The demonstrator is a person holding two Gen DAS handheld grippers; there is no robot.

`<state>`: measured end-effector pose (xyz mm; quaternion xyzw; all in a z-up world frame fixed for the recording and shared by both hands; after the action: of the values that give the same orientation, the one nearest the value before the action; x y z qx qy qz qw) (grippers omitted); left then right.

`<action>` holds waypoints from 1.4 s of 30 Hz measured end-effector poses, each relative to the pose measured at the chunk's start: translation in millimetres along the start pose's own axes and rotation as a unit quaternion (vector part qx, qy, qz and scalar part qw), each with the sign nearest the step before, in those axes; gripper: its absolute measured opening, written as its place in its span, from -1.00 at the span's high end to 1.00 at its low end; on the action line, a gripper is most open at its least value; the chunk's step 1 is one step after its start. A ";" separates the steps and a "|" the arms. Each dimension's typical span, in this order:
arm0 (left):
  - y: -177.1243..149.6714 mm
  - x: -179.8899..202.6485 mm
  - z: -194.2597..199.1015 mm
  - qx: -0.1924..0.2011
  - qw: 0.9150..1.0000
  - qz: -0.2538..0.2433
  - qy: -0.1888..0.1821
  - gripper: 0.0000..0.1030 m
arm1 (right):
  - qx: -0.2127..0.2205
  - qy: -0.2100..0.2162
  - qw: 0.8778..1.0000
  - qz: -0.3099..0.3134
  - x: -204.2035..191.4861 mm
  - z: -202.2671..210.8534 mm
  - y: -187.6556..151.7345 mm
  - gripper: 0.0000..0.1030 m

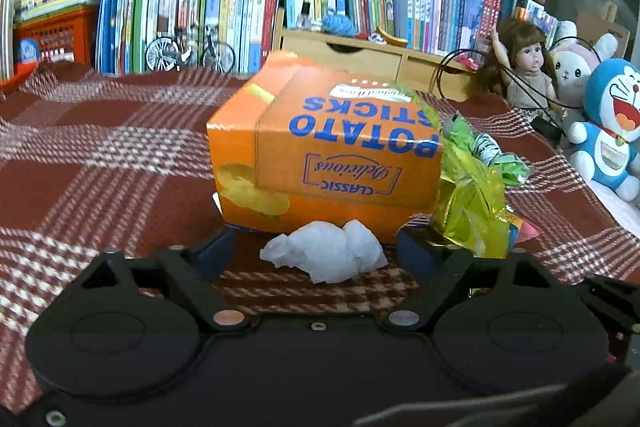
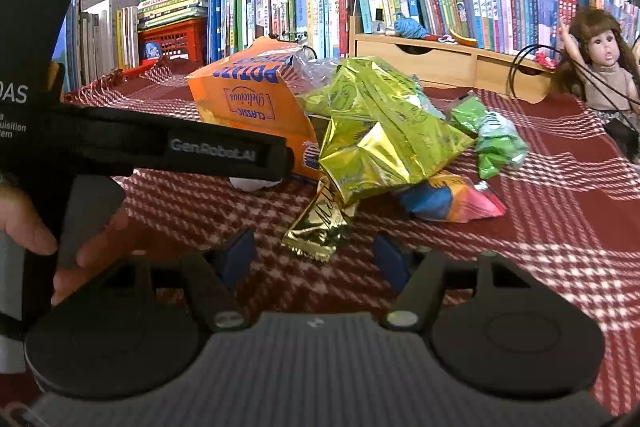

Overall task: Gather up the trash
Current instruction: 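Grasp the white tissue with the left tool while the right tool grasps the gold wrapper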

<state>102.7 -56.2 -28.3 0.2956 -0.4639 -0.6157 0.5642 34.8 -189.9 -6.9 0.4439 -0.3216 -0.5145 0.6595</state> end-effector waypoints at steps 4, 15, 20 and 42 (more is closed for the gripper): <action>-3.0 -3.6 -8.0 -0.019 1.000 0.017 -0.008 0.23 | -0.009 0.002 1.000 -0.004 -0.8 -13.0 3.3 -0.40; -1.8 -3.5 23.7 -0.002 1.000 0.006 -0.008 0.31 | -0.006 0.005 1.000 -0.021 1.1 -9.6 5.4 0.29; -0.5 -4.8 45.1 0.012 1.000 0.001 -0.007 0.31 | -0.002 0.009 1.000 -0.018 -3.9 3.3 4.4 0.29; -34.8 -0.7 144.1 0.011 1.000 -0.026 -0.011 0.31 | -0.010 0.014 1.000 -0.025 -26.7 63.4 -15.9 0.29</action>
<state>-39.7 -23.6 -3.0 0.3068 -0.4691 -0.6284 0.5394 -34.4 -181.5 4.7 0.4523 -0.2963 -0.5275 0.6553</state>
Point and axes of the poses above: each gripper's, at about its wrist camera, not at the fingertips, and z roughly against the way its jaws point, x to its right, y to its top, the point moved 5 cm from there along -z, roughly the way its jaws point, and after that the axes turned 10 degrees about x, right-handed, at the moved point
